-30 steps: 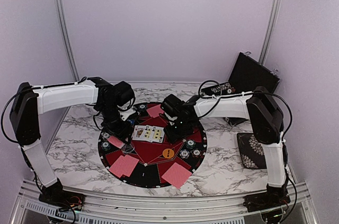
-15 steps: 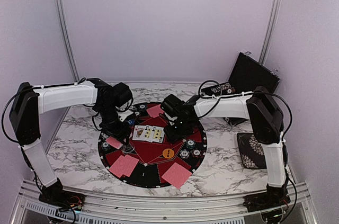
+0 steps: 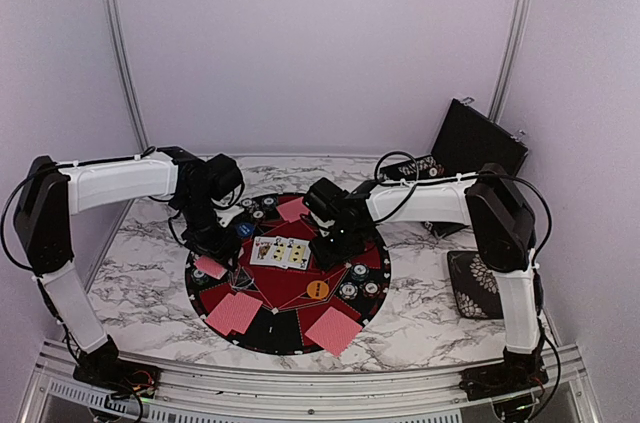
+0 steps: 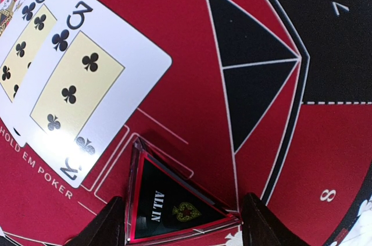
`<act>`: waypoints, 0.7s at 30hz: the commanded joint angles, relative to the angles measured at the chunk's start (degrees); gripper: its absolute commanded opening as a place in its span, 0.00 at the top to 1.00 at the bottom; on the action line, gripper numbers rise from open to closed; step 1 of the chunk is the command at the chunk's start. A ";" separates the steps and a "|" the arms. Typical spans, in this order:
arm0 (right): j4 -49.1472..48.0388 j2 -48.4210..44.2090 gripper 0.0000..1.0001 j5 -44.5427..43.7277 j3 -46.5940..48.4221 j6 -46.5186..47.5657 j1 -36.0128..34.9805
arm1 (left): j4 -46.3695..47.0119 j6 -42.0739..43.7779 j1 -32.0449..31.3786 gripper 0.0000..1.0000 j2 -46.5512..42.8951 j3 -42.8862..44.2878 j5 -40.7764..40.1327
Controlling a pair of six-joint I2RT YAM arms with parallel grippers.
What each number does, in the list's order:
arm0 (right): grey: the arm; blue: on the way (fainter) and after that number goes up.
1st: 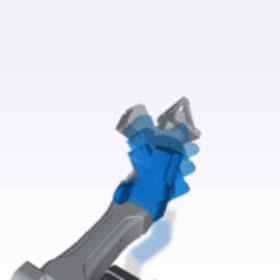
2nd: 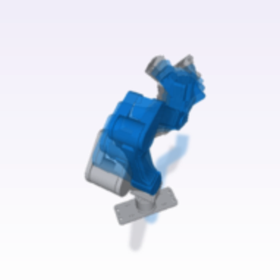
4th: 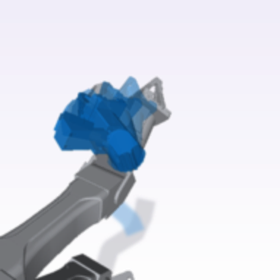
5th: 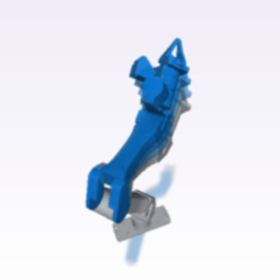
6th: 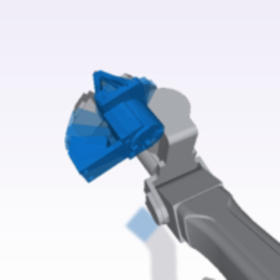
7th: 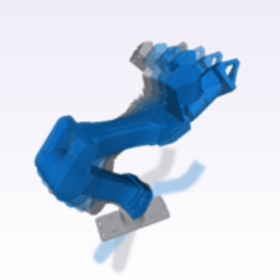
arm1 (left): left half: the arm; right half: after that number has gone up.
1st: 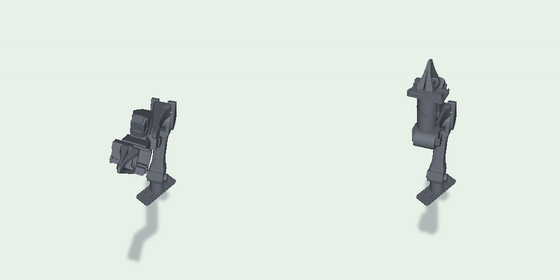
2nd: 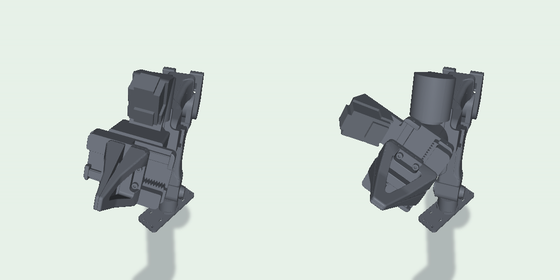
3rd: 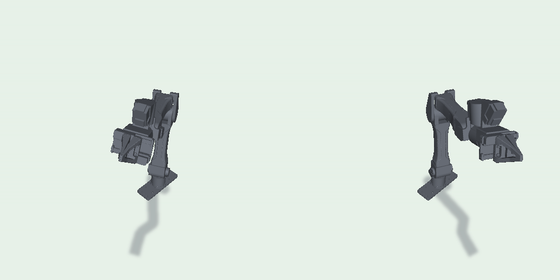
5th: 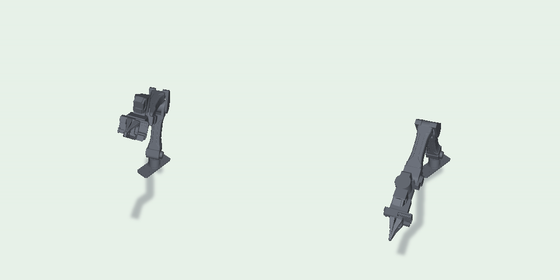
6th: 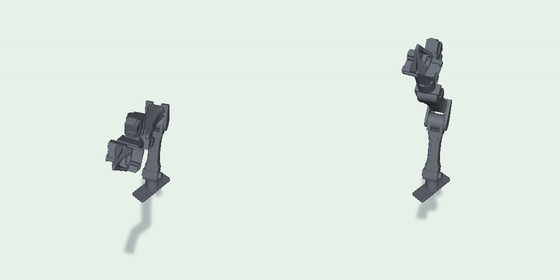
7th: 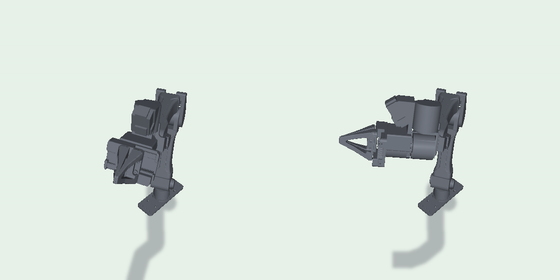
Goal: Distribute texas hold em gaming equipment
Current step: Place the all-in button in the small blind area.
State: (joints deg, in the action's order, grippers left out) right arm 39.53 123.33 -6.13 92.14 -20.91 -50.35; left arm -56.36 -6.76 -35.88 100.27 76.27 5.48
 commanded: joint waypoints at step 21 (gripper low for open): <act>0.90 -2.70 0.46 -2.03 1.57 0.77 0.08 | 0.46 -0.78 1.47 0.55 -3.41 -1.85 -0.62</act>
State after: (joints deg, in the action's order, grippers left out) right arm 39.68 123.22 -6.70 92.14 -20.84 -50.35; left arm -55.66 -7.31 -34.83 99.29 74.94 5.28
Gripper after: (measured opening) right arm 0.616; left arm 0.663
